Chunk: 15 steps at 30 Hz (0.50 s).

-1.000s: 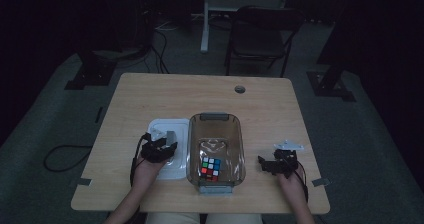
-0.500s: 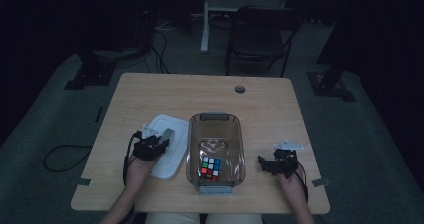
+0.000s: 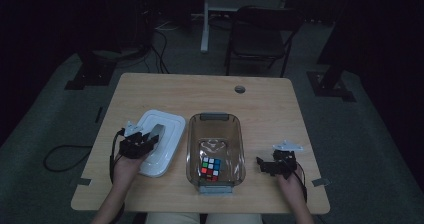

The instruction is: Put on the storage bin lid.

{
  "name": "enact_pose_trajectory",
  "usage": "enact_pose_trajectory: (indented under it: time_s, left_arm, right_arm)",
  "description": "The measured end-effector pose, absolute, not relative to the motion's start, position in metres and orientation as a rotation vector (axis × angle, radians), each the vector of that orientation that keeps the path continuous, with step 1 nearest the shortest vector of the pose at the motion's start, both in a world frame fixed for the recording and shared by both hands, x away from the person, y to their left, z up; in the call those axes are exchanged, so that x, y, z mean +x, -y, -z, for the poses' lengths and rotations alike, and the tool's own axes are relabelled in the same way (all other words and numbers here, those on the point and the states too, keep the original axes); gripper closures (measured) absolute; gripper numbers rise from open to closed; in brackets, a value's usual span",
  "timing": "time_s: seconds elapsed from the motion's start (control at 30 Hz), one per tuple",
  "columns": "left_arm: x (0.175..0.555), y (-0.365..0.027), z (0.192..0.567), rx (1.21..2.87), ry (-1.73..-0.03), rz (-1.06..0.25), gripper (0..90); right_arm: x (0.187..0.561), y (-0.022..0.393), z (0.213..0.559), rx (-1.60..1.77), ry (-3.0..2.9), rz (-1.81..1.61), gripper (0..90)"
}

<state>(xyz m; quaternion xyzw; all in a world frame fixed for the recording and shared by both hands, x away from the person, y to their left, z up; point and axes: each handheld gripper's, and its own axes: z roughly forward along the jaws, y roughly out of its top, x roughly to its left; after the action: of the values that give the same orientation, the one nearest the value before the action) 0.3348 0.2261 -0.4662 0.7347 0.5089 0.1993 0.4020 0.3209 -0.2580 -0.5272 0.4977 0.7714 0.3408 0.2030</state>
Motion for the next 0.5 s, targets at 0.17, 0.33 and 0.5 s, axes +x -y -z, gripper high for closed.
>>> enact_pose_trajectory:
  time_s: [0.17,0.33,0.5]
  left_arm:
    - [0.333,-0.232,0.459,1.845,-1.282,-0.524,68.6]
    - [0.331,-0.235,0.455,1.846,-1.283,-0.523,68.6]
    - [0.331,-0.237,0.453,1.842,-1.287,-0.523,68.6]
  right_arm:
    - [0.315,0.239,0.525,1.331,-2.213,-0.969,12.1]
    - [0.309,0.219,0.522,1.266,-2.275,-1.024,12.1]
    - [0.304,0.203,0.519,1.192,-2.316,-1.060,12.1]
